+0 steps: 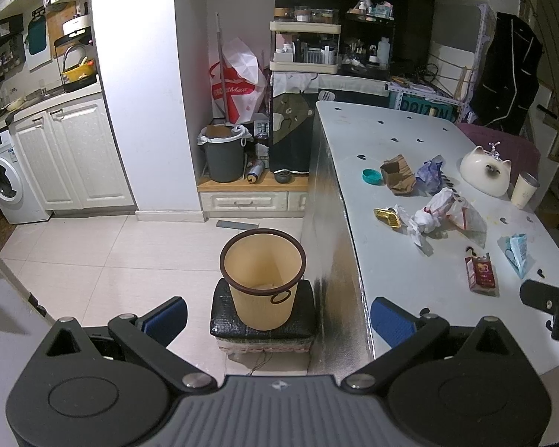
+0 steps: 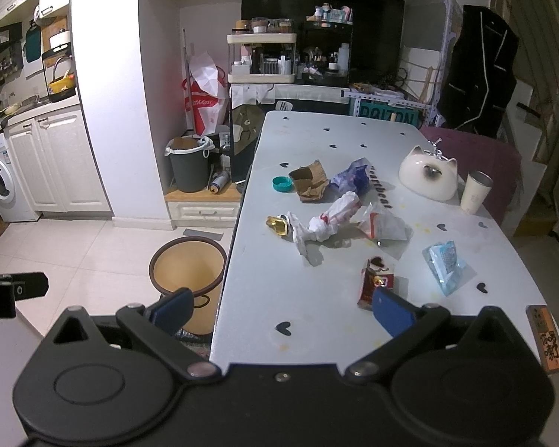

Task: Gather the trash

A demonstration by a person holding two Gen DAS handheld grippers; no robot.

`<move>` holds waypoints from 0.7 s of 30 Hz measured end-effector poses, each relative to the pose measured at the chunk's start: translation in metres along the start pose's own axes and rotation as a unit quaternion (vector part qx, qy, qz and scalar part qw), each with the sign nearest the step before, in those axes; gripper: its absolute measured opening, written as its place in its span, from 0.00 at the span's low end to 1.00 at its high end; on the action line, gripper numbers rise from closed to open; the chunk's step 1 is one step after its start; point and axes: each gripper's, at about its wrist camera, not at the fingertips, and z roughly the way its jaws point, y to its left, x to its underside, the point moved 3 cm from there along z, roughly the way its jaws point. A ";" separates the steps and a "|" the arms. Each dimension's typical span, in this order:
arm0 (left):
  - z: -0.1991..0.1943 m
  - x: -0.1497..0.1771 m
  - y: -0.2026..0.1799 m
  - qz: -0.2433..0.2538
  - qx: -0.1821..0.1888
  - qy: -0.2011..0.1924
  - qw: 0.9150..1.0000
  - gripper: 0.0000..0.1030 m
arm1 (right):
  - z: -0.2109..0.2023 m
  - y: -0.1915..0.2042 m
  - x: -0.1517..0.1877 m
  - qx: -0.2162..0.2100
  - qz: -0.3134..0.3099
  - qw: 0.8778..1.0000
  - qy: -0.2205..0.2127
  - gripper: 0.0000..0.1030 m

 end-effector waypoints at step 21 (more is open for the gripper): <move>0.041 -0.029 -0.142 0.056 0.058 0.019 0.997 1.00 | 0.028 -0.140 -0.007 0.039 0.048 0.998 0.015 1.00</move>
